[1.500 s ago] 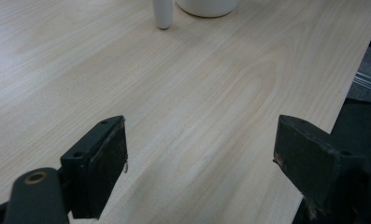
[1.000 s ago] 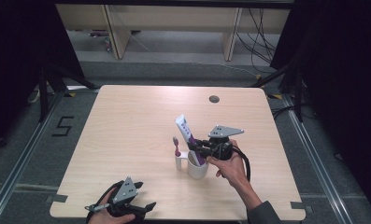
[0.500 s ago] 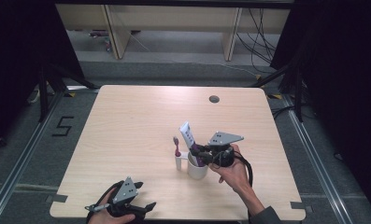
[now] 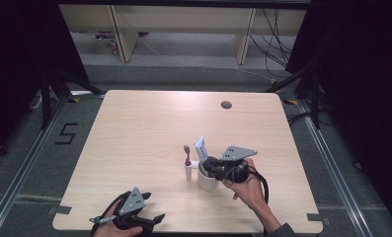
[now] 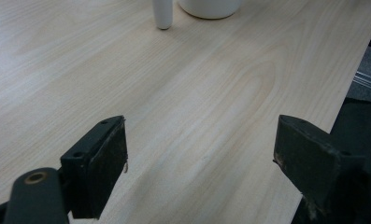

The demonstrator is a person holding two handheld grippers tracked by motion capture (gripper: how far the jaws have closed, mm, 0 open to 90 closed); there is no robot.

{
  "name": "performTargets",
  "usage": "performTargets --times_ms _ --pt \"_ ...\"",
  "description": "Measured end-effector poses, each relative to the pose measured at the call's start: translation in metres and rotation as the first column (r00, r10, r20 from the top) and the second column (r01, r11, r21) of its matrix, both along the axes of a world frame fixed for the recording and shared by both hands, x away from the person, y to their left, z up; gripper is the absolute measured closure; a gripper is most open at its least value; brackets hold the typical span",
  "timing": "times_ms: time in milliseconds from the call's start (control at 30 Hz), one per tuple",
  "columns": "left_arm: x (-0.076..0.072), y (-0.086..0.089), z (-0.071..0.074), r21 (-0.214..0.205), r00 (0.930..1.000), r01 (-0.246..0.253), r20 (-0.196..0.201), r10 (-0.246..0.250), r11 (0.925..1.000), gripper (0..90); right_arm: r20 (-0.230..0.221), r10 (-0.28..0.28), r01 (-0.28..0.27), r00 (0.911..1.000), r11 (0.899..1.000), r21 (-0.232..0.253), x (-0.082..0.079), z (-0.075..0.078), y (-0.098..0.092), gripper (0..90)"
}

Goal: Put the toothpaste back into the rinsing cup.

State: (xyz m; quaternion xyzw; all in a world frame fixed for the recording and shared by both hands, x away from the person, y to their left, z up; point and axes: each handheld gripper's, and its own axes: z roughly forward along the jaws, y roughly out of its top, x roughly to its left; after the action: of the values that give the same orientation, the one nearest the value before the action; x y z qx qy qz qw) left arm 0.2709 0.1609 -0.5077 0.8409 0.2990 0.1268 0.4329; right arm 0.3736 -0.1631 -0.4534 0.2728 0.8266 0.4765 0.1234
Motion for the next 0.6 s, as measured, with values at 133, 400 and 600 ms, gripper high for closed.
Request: performTargets --times_ms 133,400,600 --pt "0.0001 0.0000 -0.0001 0.001 1.0000 0.000 0.000 0.000 1.0000 17.2 -0.019 -0.007 0.007 0.9998 1.000 0.000 -0.0019 0.0001 -0.0005 75.7" --pt "-0.0002 0.0000 -0.0004 0.001 1.0000 0.000 -0.001 0.000 1.0000 17.2 0.002 -0.018 0.018 0.9998 1.000 -0.009 -0.0043 -0.0005 -0.0009 71.6" --pt "-0.0004 0.0000 -0.0004 0.002 1.0000 -0.001 -0.001 0.001 1.0000 17.2 -0.019 -0.016 0.016 0.9997 1.000 -0.011 -0.0051 -0.0008 -0.0005 67.7"
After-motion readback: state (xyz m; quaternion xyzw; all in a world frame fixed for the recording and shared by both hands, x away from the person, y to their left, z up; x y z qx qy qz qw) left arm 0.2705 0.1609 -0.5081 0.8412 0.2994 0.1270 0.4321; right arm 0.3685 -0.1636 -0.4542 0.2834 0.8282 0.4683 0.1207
